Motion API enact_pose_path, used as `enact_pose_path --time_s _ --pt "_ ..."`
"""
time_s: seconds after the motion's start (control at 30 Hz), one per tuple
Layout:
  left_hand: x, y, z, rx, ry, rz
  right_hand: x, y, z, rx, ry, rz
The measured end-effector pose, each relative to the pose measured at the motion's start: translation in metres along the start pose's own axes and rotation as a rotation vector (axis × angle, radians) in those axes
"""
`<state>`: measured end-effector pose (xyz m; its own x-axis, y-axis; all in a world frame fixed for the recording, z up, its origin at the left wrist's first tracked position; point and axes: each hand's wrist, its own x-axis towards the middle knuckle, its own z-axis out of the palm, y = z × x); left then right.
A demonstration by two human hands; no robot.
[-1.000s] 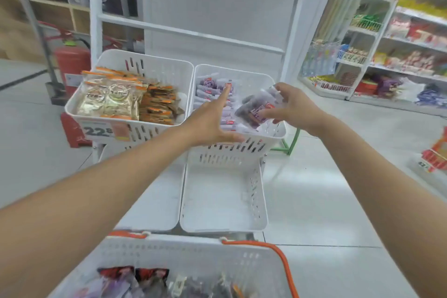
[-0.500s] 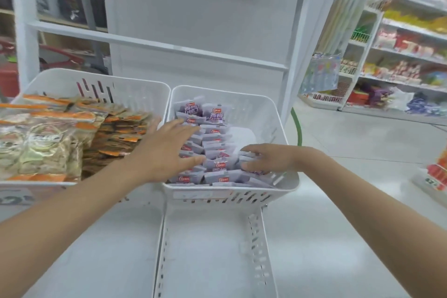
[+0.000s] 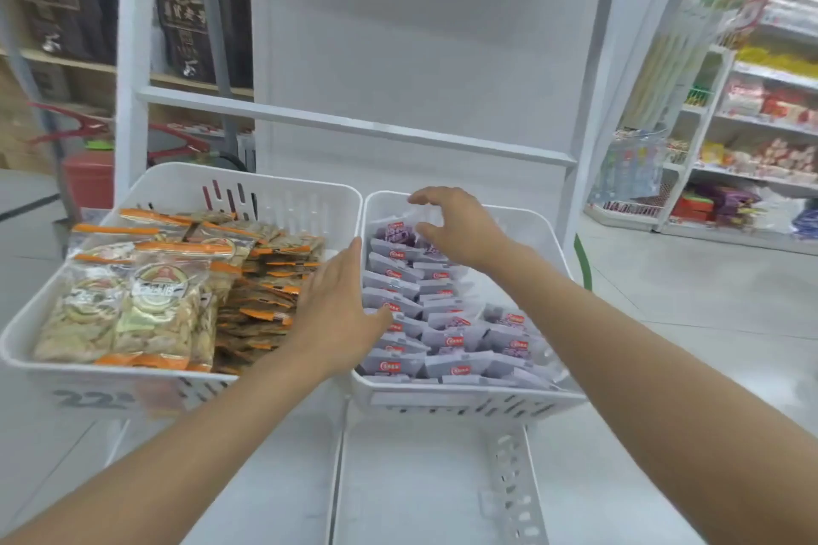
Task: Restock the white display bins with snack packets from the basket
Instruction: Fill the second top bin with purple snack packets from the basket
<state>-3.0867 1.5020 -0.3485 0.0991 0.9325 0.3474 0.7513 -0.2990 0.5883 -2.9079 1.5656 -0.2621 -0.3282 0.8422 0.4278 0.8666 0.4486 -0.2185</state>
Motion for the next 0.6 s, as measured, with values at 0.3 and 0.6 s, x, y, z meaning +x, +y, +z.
enact_pose_path --time_s 0.3,0.6 --pt "0.002 -0.007 0.008 -0.076 0.011 0.001 0.037 0.011 0.044 0.007 0.052 0.009" --pt "0.001 -0.006 0.007 -0.08 -0.012 -0.012 0.033 0.009 0.045 -0.196 -0.319 0.077"
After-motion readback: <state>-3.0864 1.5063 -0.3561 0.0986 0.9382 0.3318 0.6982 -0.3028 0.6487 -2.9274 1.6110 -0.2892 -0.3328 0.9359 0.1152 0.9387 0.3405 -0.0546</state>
